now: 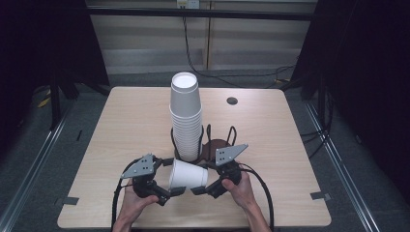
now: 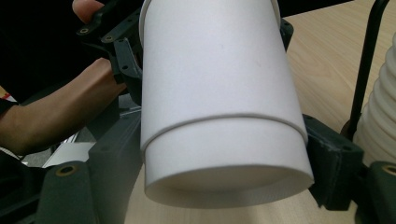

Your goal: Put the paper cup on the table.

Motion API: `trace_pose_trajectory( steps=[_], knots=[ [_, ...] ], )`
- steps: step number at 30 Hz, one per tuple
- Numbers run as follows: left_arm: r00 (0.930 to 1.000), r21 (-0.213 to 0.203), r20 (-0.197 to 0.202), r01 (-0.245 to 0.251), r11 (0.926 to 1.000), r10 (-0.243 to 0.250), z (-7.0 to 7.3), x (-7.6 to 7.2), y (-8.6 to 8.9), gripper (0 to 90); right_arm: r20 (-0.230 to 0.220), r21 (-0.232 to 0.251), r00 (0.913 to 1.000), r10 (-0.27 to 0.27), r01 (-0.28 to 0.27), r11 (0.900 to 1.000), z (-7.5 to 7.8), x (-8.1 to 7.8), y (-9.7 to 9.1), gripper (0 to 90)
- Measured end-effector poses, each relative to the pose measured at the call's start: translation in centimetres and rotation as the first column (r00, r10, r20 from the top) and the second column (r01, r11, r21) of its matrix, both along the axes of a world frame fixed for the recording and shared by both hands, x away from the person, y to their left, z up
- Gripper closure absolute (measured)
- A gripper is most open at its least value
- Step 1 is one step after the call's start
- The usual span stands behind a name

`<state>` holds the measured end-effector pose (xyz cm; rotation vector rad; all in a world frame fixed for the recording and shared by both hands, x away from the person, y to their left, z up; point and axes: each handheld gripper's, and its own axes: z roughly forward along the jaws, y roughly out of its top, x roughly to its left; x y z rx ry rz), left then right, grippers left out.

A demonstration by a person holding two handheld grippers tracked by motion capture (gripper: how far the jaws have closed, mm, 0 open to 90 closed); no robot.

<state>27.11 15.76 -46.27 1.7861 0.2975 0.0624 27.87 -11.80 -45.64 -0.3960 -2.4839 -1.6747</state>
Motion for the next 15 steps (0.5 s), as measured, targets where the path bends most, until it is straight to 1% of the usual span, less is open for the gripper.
trace_pose_trajectory(
  steps=[2, 6, 7, 8, 11, 13, 15],
  knots=[
    [0.9999, -0.006, -0.008, 0.010, 0.9999, -0.011, 0.01, 0.15, -0.14, 2.2, 0.003, -0.004, 1.0000, 0.000, 0.000, 1.0000, -0.01, 0.02, -0.01, 22.5],
    [0.9998, 0.002, -0.004, 0.019, 0.9998, -0.019, 0.37, 0.34, -0.56, 1.7, 0.009, -0.005, 0.9999, 0.005, -0.005, 1.0000, -0.04, 0.07, 0.03, 22.4],
    [0.9997, -0.005, -0.003, 0.024, 0.9997, -0.024, 0.50, 0.37, -0.65, 1.8, 0.011, -0.004, 0.9999, 0.005, -0.005, 1.0000, -0.04, 0.06, 0.04, 22.4],
    [0.9997, -0.004, -0.005, 0.024, 0.9997, -0.024, 0.57, 0.38, -0.67, 2.2, 0.010, -0.002, 0.9999, 0.006, -0.006, 1.0000, -0.05, 0.06, 0.00, 22.4],
    [0.9994, 0.001, -0.017, 0.031, 0.9995, -0.031, 0.74, 0.44, -0.62, 3.5, 0.013, 0.005, 0.9999, 0.006, -0.007, 1.0000, -0.08, 0.03, -0.12, 22.4],
    [0.9988, -0.009, -0.025, 0.041, 0.9991, -0.042, 0.76, 0.47, -0.52, 4.6, 0.015, 0.010, 0.9998, 0.009, -0.010, 0.9999, -0.09, -0.02, -0.20, 22.5],
    [0.9987, -0.008, -0.029, 0.042, 0.9991, -0.042, 0.79, 0.46, -0.43, 5.7, 0.017, 0.012, 0.9998, 0.011, -0.011, 0.9999, -0.11, -0.04, -0.23, 22.5]
  ],
)
